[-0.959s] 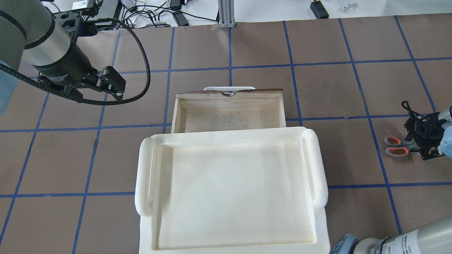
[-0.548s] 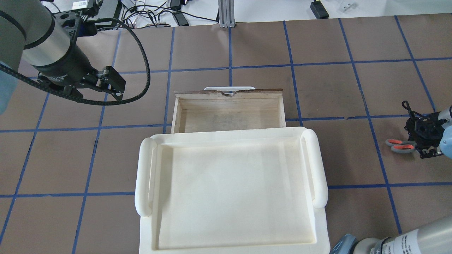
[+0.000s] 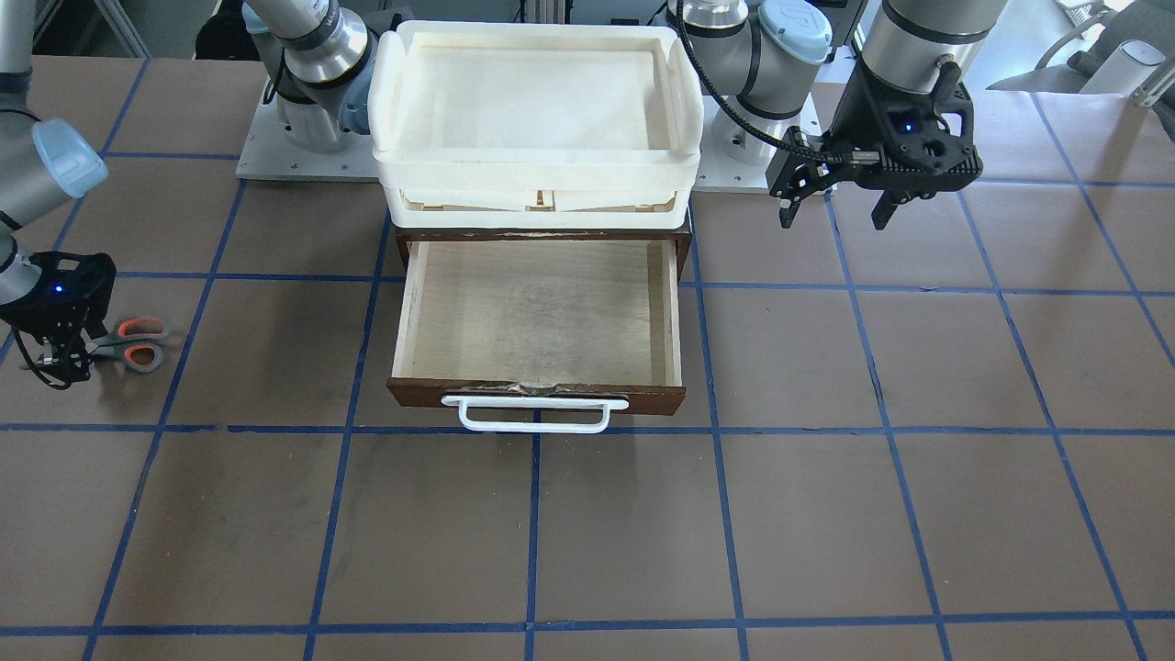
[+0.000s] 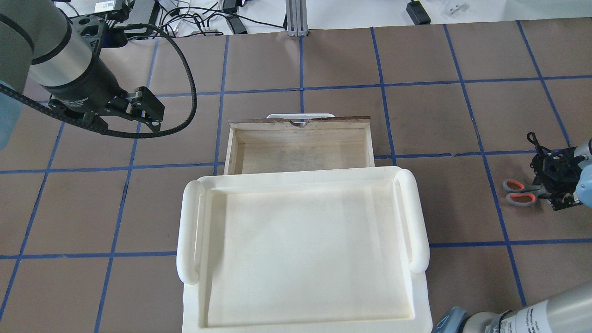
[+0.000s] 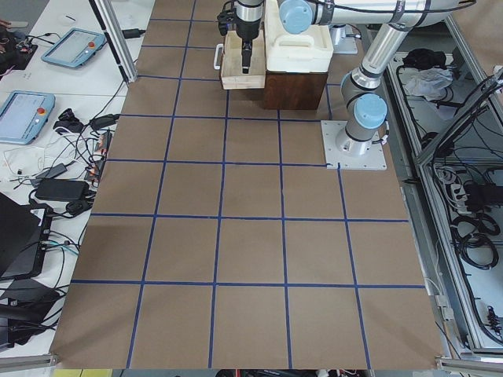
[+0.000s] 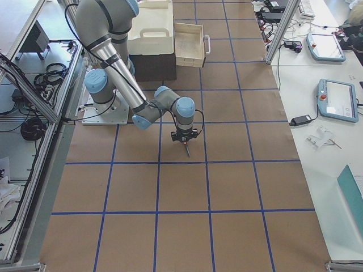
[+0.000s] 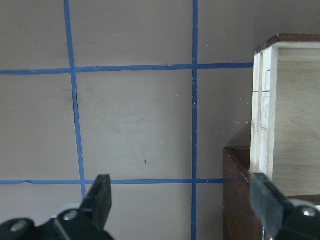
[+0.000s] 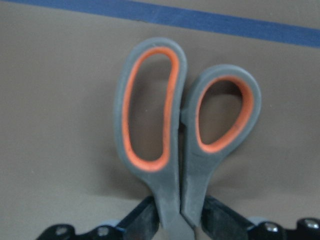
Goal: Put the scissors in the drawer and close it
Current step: 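Close the right gripper on the scissors handles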
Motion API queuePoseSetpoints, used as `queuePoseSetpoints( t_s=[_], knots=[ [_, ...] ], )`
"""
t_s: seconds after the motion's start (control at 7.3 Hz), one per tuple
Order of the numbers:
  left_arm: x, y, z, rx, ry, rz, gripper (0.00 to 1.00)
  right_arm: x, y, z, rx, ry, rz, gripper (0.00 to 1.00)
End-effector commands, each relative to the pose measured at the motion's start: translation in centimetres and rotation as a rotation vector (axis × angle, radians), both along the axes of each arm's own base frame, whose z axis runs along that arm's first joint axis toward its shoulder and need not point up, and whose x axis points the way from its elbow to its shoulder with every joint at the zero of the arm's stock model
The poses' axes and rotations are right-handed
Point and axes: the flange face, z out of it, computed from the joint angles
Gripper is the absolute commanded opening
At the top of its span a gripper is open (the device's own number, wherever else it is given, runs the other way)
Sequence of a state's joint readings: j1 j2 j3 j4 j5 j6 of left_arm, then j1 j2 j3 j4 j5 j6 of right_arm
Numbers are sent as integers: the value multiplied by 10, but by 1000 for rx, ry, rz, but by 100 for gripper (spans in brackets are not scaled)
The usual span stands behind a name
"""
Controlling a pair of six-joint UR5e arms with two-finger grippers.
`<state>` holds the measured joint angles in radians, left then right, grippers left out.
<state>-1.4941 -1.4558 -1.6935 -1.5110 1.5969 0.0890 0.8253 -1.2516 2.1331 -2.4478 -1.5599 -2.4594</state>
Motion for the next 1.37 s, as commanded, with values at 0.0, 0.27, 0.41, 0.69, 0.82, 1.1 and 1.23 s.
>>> queuePoseSetpoints(
  t_s=[0.0,0.27,0.41,0.69,0.82,1.1,1.23],
  knots=[
    [0,0,0,0,0,0,100,1,1,-2,9,-8,-4,99],
    [0,0,0,0,0,0,100,1,2,-2,10,-9,-4,94],
    [0,0,0,0,0,0,100,1,2,-1,9,-8,-2,73],
    [0,1,-3,6,0,0,100,1,1,2,4,-3,6,48],
    [0,1,-3,6,0,0,100,1,1,3,2,-2,9,36],
    [0,1,-3,6,0,0,100,1,1,4,0,0,16,20],
    [0,0,-4,8,1,0,100,0,1,5,-2,2,16,14]
  ],
)
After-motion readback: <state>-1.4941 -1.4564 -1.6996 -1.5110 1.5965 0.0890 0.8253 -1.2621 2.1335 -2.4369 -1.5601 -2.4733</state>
